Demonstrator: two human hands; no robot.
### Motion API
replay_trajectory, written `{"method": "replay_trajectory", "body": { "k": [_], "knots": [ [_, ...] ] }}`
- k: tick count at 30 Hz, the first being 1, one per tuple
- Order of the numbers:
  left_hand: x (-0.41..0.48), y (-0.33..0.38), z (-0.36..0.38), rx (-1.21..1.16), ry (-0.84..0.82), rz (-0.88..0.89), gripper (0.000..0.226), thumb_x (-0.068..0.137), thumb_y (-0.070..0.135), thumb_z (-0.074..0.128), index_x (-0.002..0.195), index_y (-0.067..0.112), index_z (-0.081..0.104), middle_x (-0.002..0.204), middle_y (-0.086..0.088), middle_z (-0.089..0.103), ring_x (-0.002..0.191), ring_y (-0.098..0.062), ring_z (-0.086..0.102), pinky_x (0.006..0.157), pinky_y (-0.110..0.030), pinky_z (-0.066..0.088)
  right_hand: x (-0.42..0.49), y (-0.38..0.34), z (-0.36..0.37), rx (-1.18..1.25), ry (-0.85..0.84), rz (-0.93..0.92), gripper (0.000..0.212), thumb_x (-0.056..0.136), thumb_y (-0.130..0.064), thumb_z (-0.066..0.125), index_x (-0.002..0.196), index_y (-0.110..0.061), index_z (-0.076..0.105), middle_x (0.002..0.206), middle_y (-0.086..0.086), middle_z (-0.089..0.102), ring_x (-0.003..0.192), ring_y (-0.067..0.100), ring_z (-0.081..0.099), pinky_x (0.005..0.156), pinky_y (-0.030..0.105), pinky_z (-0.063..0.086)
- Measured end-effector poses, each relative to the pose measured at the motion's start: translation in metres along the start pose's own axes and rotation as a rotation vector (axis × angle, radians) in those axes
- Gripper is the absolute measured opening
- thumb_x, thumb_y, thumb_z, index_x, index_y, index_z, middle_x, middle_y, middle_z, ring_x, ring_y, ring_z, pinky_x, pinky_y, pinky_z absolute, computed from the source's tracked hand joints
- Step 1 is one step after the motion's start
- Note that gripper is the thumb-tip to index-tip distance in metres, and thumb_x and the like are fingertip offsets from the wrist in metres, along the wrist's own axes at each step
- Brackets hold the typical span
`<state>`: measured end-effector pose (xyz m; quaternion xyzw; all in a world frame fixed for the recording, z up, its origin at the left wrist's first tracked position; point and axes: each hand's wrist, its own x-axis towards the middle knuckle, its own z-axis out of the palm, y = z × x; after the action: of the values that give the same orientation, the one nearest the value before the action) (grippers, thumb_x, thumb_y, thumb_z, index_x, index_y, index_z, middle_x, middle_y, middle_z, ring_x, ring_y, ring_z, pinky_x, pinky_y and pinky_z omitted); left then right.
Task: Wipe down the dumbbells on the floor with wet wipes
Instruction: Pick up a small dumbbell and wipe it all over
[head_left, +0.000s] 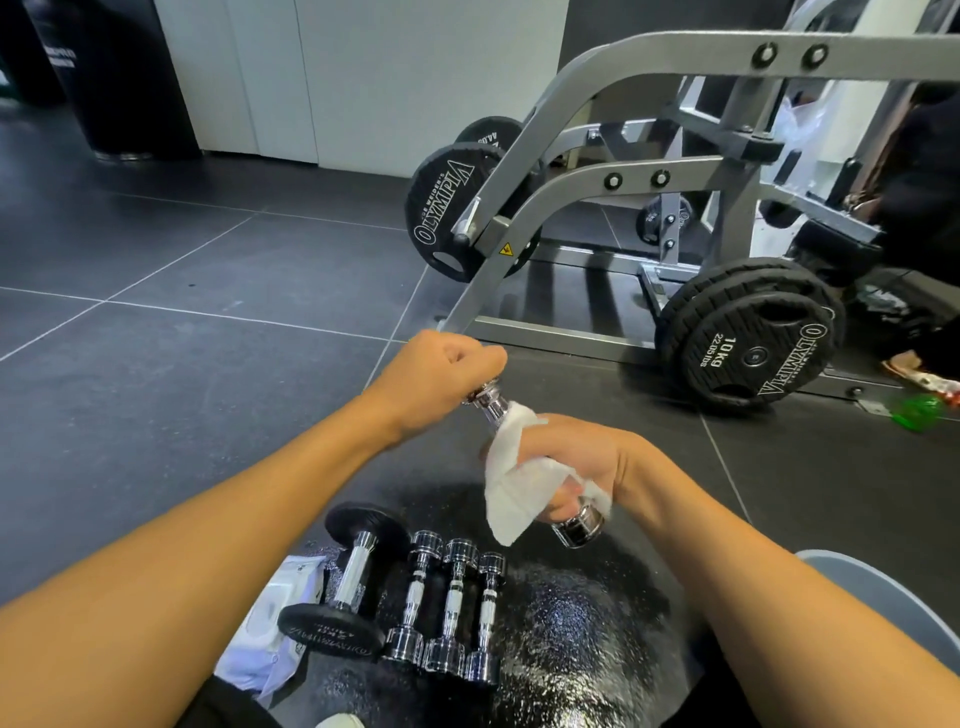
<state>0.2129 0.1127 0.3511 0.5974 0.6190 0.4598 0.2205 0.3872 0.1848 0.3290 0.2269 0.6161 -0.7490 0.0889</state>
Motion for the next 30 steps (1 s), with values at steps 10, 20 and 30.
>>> {"method": "replay_trajectory", "body": {
  "k": [10,20,30],
  "knots": [
    [0.012,-0.012,0.003,0.167,0.289,-0.267,0.049,0.087,0.037,0.048,0.048,0.019,0.025,0.046,0.008,0.023,0.054,-0.018,0.022,0.054,-0.033,0.020,0.020,-0.001,-0.009,-1.049,0.812,-0.186,0.014,0.082,-0.030,0.070,0.082,-0.024,0.057,0.074,-0.002,0.069,0.069,0.020,0.061,0.062,0.033,0.050],
    [0.015,-0.012,-0.007,0.105,0.367,-0.413,0.037,0.090,0.036,0.044,0.062,0.017,0.031,0.062,-0.003,0.034,0.061,-0.021,0.028,0.057,-0.035,0.023,0.004,0.001,-0.020,-0.613,0.659,-0.233,0.009,0.084,-0.007,0.068,0.088,-0.002,0.061,0.071,0.016,0.068,0.052,0.026,0.062,0.047,0.039,0.052],
    [0.017,-0.013,-0.010,-0.115,0.372,-0.469,0.031,0.079,0.045,0.043,0.070,0.016,0.037,0.063,-0.006,0.034,0.063,-0.022,0.031,0.057,-0.039,0.027,-0.013,0.002,-0.034,0.123,0.354,-0.083,0.020,0.088,-0.022,0.067,0.086,-0.003,0.062,0.053,0.005,0.046,0.034,0.009,0.033,0.031,0.018,0.030]
  ]
}}
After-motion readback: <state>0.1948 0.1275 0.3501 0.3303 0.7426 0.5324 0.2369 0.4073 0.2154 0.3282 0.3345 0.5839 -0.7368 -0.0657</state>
